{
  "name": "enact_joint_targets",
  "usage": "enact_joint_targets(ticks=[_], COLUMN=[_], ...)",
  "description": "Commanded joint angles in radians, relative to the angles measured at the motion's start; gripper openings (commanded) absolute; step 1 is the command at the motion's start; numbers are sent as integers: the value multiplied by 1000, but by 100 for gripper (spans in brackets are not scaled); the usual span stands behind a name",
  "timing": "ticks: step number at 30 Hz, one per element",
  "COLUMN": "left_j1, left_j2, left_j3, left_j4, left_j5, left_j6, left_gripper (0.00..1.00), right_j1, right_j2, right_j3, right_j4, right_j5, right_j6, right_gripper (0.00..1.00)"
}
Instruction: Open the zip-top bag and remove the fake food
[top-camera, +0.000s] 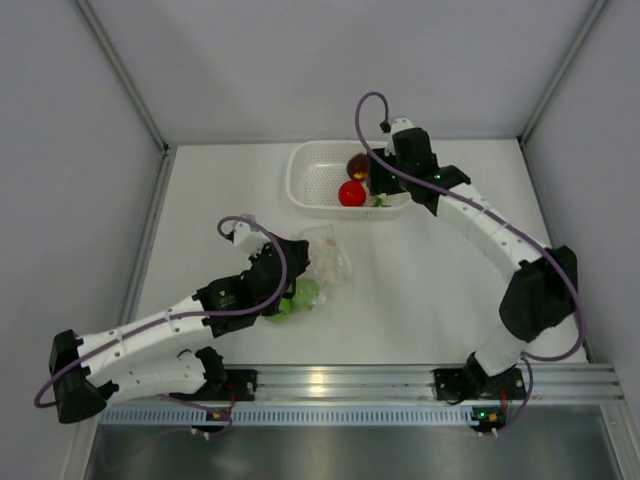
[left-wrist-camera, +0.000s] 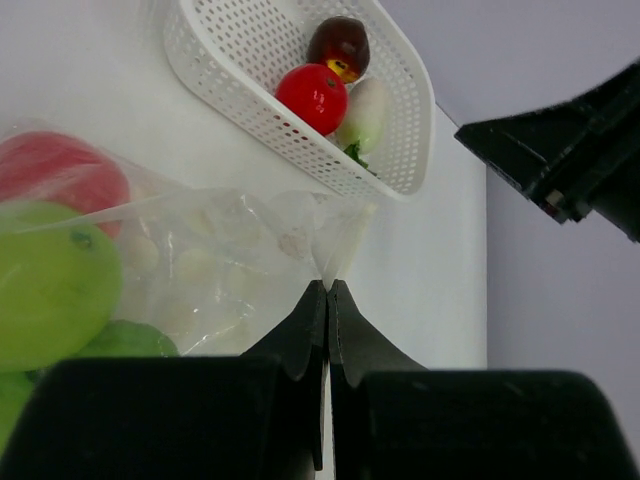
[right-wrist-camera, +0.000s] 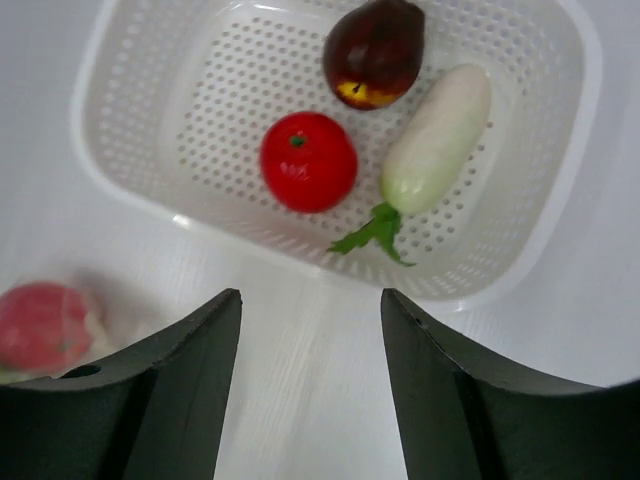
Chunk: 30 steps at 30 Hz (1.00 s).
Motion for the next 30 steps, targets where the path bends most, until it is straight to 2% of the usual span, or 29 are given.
enact_joint_targets(ticks=[1,2,5,9,10,13,14,16,17,20,25,30], left_j1=[1,1,1,1,1,1,1,1,1,1,1,1], left_j2=[9,12,21,43,47,57,57,54,54,54,49,55], left_j3=[74,86,101,135,140,147,146,137,134,109,66,39], left_j4=[15,15,15,15,15,15,15,16,18,19,19,19], left_j5=[7,1,-7,-4,-1,10,13,28,36,44,24,24], left_j6=[18,14,-25,-52,-60,-98,-130,-164,-196,-259,-318,-339], left_gripper=[0,0,0,0,0,0,0,0,0,0,0,0], right_j1=[26,30,64,183,207,300,322,372,391,451,517,570], right_j2=[-197,-263,-390,-500,-514,-524,-524,-529,-525,-471,-391,-371], right_j3=[-102,-137,-294,-437,-448,-461,-466,-498,-510,-517,-543,-642], right_j4=[28,60,177,245,245,200,188,191,197,165,162,245], right_j5=[-246,-363,-531,-555,-540,-360,-237,-152,-62,35,99,116], right_j6=[44,82,167,224,241,285,308,371,385,432,514,567], right_gripper=[59,58,56,56,56,55,55,54,54,54,59,65])
